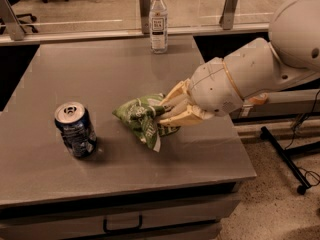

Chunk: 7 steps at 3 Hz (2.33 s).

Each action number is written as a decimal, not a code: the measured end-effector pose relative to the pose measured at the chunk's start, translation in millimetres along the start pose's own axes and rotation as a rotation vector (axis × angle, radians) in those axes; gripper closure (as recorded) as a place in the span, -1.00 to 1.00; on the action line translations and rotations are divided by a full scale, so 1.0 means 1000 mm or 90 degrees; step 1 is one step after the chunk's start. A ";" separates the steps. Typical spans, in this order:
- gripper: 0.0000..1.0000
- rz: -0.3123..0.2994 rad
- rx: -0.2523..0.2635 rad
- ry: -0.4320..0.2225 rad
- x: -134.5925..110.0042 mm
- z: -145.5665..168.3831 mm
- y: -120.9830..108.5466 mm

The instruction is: Move green jalapeno chip bag near pepsi can

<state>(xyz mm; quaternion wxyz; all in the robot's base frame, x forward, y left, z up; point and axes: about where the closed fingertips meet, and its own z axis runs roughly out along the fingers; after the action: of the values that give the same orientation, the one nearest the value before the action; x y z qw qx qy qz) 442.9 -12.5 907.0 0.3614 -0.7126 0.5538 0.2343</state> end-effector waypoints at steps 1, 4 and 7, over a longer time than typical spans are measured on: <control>0.24 -0.054 -0.039 -0.034 -0.018 -0.003 0.021; -1.00 -0.142 -0.071 -0.086 -0.062 0.014 0.028; -1.00 0.065 0.089 -0.023 0.029 -0.051 -0.051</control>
Offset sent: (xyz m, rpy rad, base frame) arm -0.0553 0.0204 0.0205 0.0753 -0.0549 0.2730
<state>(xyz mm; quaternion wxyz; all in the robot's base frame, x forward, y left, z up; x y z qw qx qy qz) 496.1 -63.6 930.7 0.4079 -0.6519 0.5979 0.2262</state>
